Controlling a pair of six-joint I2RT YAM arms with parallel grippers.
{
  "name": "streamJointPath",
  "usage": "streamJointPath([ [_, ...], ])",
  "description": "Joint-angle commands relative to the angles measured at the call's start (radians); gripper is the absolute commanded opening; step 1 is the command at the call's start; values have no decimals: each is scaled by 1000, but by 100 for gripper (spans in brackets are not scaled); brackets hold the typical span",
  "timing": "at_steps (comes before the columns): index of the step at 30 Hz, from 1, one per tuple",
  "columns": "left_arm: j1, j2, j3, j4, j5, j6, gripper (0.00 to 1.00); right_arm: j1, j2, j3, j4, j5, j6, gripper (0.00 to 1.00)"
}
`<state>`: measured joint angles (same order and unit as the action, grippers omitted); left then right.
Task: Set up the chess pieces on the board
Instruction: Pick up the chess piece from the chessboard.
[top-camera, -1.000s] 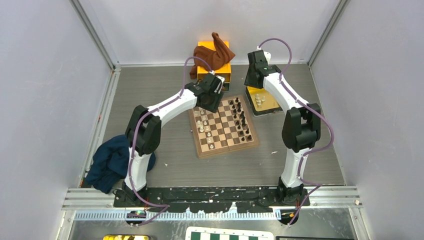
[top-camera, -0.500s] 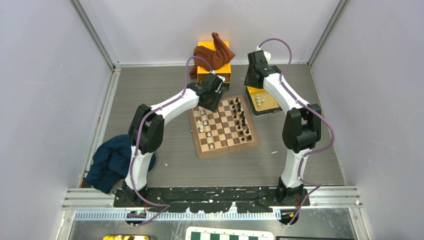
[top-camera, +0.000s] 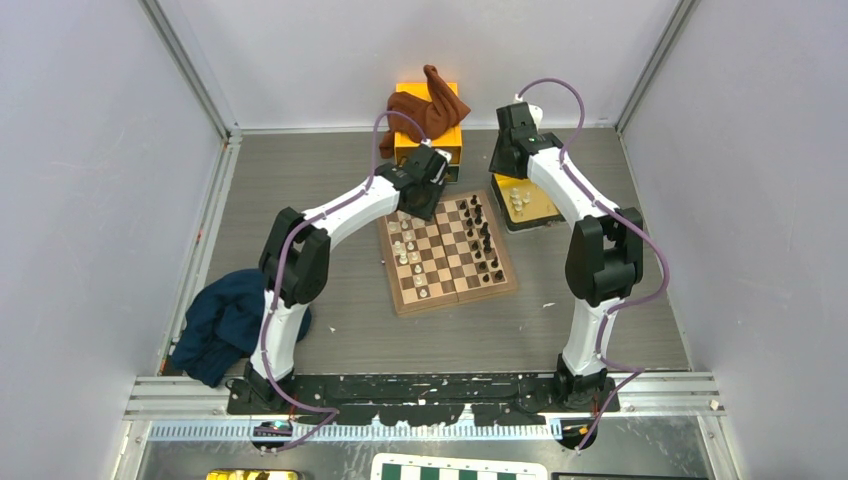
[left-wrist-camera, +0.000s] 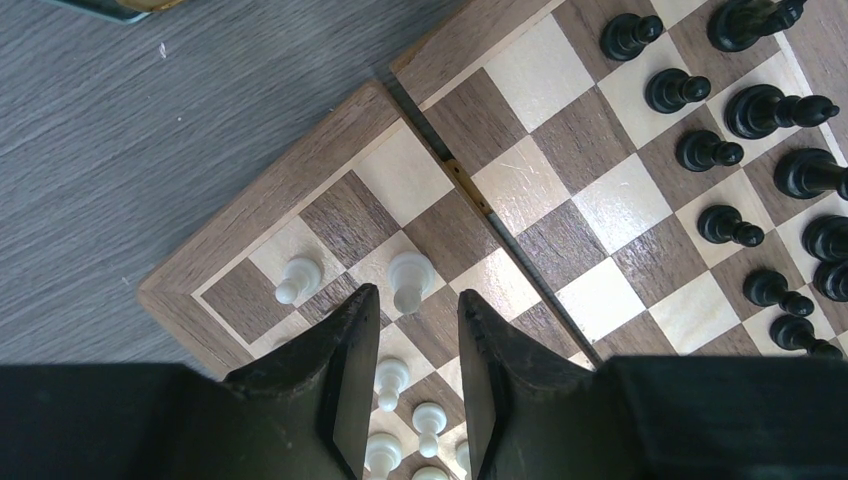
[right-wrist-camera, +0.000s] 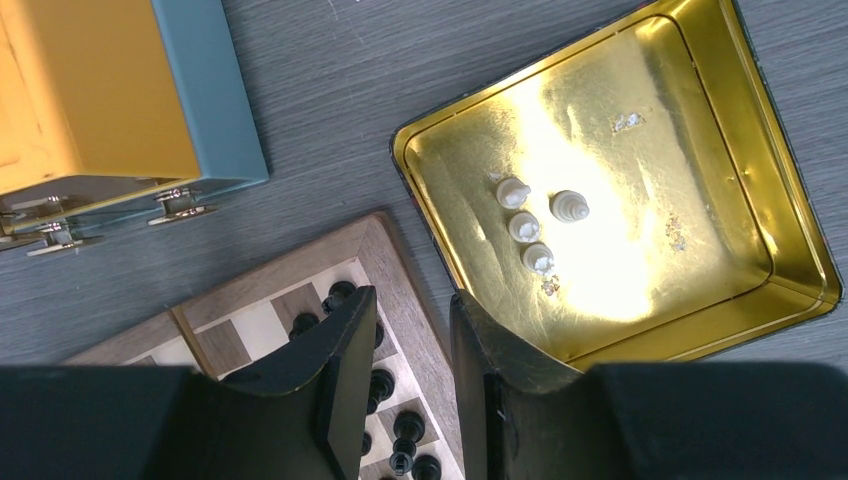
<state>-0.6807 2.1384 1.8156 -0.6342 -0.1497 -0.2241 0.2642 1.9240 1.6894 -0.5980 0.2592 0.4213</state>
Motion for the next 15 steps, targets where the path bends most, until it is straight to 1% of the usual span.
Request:
streamJointPath([
  [1,-3,0,29,13,-14,12,36,-6,-75,-1,43,-3,5,39],
  [15,-4,6,25,11,-17,8,32,-7,-91,-25,52,-3,8,39],
])
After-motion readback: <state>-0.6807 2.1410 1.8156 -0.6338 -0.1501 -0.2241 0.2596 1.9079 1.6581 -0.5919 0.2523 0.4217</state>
